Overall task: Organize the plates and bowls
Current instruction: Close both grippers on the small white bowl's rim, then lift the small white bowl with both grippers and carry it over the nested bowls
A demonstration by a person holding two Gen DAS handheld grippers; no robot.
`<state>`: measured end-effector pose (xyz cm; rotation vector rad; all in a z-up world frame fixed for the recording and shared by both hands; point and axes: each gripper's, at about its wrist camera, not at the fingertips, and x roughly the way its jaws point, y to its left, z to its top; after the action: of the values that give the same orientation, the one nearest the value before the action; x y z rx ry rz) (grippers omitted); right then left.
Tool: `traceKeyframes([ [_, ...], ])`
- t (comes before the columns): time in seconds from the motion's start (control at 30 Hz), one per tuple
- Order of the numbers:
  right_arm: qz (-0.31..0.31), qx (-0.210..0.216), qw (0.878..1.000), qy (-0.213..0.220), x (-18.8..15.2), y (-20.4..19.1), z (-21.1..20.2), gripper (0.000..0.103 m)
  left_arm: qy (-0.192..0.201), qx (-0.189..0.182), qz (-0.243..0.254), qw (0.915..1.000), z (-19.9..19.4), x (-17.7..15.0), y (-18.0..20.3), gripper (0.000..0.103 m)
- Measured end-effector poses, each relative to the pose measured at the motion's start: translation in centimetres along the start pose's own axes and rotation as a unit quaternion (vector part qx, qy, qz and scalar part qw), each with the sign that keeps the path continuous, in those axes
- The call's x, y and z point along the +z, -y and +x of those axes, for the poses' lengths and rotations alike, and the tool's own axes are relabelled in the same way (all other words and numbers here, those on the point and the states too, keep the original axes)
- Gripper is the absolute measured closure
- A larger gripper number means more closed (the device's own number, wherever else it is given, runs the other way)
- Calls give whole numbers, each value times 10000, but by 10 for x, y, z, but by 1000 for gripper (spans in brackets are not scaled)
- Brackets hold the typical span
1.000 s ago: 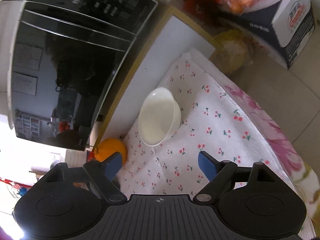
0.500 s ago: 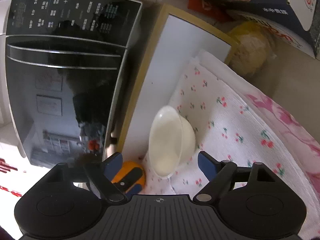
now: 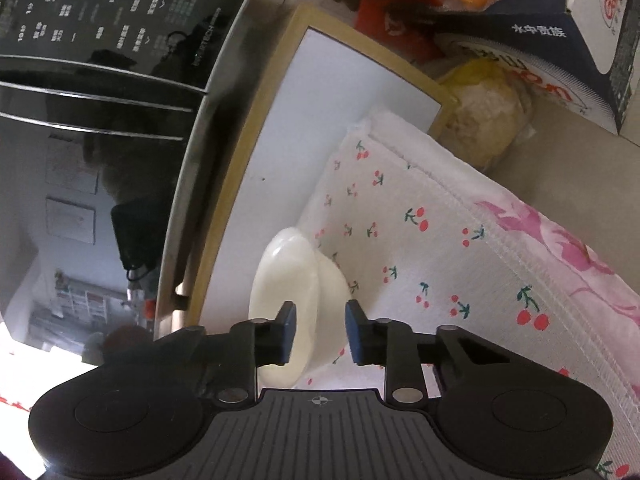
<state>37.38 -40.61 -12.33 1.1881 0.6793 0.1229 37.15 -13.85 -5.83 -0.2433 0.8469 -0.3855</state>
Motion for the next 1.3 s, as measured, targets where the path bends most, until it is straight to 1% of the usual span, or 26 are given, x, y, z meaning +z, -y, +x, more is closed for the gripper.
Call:
traceKeyframes([
  [0.03,-4,-1,10000,25,0,0,0,82,-19,-1,14,10000,1,0,0,82],
  [0.07,-17,1,10000,42,-1,0,0,86,-47,10,48,10000,2,-1,2,86],
  [0.17,-119,-60,9999,72,-2,-2,1,91,-55,184,166,9997,5,-2,6,91],
  [0.27,-175,-115,9997,98,-3,-5,-2,92,-62,234,178,9995,4,-3,6,94],
  [0.63,-124,-106,9998,123,-2,-13,-15,92,-86,361,261,9990,-10,-3,17,94],
  [0.77,-237,-81,9996,114,-8,-24,-25,92,-78,419,259,9988,-24,-1,19,94],
  [0.93,-395,-161,9991,55,-20,-38,-36,92,-61,453,298,9985,-47,-2,23,94],
  [1.1,-480,-302,9984,-22,-34,-53,-52,92,-16,389,298,9988,-72,-5,27,95],
  [1.3,-678,-436,9967,39,-49,-75,-78,92,-18,289,215,9993,-95,-15,30,94],
])
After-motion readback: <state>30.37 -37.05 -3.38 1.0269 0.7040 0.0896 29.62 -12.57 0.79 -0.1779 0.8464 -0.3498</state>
